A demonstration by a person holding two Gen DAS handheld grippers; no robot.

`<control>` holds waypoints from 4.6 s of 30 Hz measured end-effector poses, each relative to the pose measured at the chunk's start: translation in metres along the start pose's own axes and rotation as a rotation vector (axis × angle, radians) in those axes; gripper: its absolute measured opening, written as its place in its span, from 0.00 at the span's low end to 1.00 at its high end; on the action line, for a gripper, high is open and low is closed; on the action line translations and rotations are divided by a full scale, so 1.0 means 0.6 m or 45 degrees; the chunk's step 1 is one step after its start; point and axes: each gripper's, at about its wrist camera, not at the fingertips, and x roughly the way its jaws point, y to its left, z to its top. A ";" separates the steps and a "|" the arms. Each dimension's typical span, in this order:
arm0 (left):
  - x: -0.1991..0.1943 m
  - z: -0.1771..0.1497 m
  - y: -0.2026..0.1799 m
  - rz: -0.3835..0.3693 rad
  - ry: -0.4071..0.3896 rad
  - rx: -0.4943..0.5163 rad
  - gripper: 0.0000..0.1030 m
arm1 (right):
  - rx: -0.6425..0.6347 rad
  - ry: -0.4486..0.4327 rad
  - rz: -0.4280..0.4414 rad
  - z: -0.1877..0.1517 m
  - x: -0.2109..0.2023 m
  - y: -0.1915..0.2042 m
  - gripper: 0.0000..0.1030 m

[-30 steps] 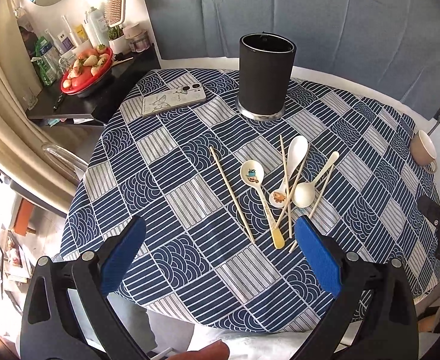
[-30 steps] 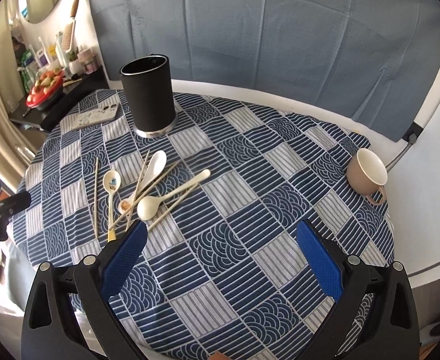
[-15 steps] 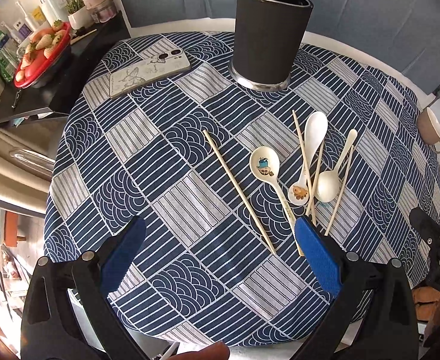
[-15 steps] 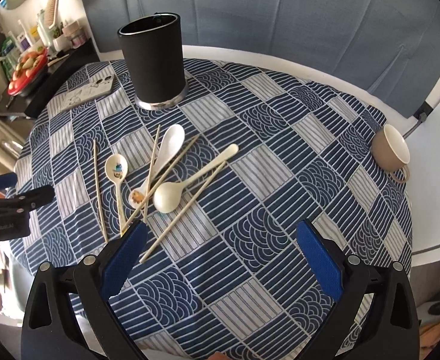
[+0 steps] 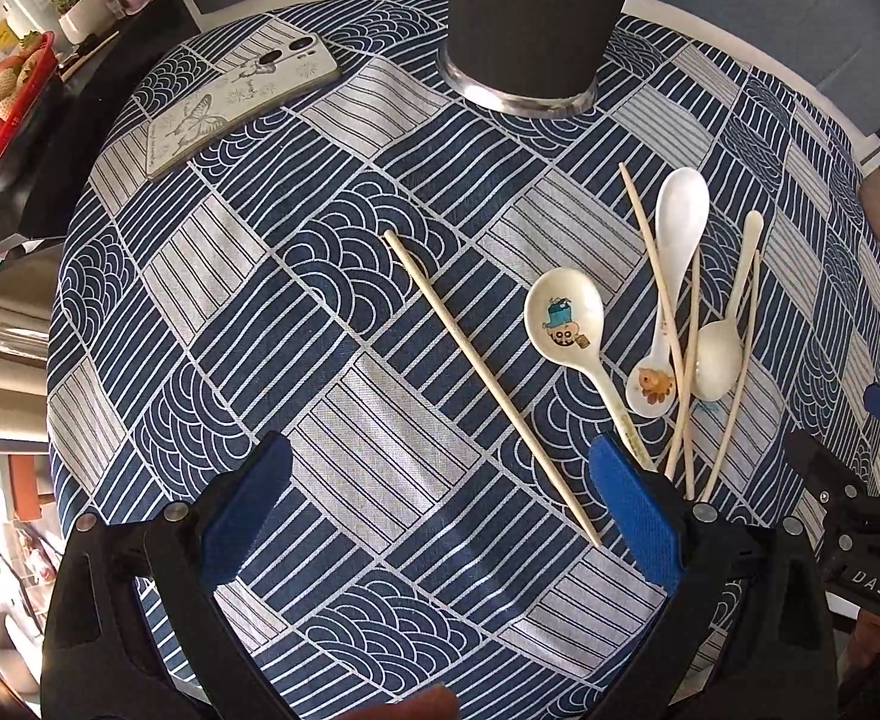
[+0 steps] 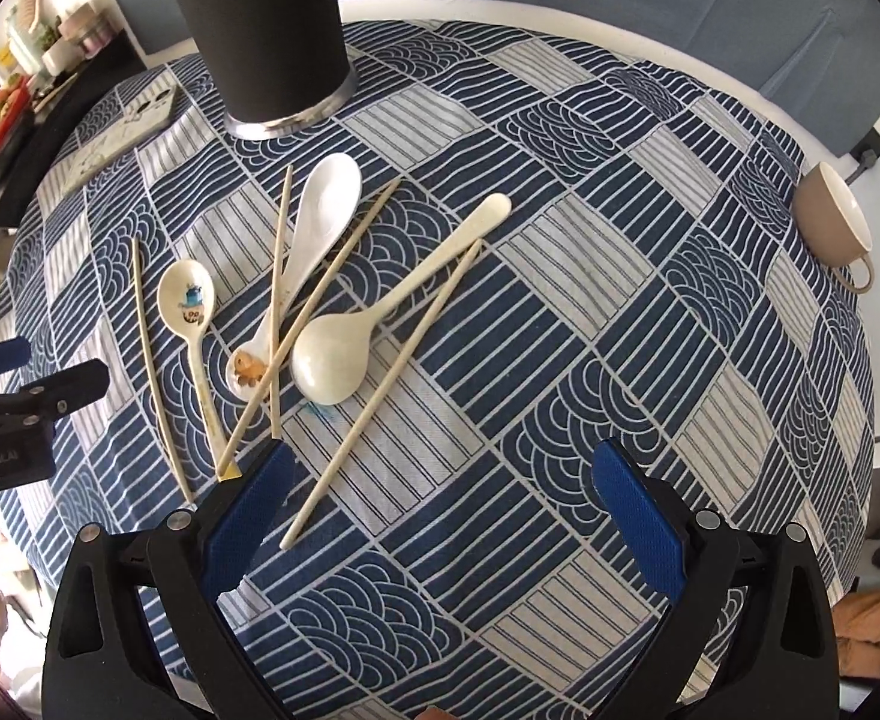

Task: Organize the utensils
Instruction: 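Move the left tool toward the lone chopstick while the right tool approaches the utensil pile, then close the left tool on the lone chopstick while the right tool grasps a pile chopstick, then lift both held chopsticks upright and carry them over the black cup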

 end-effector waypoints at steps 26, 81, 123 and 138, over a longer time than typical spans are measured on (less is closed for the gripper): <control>0.090 0.021 0.020 0.012 0.063 -0.102 0.96 | 0.142 0.185 0.028 0.006 0.105 -0.031 0.94; -0.222 0.163 0.132 -0.054 -0.591 -0.001 0.05 | 0.117 -0.441 0.302 0.170 -0.170 -0.165 0.04; -0.147 0.388 0.033 -0.791 -0.957 0.210 0.05 | 0.087 -0.874 0.657 0.378 -0.102 0.041 0.04; -0.129 0.351 0.040 -0.750 -0.918 0.269 0.05 | -0.046 -0.835 0.541 0.338 -0.108 0.063 0.04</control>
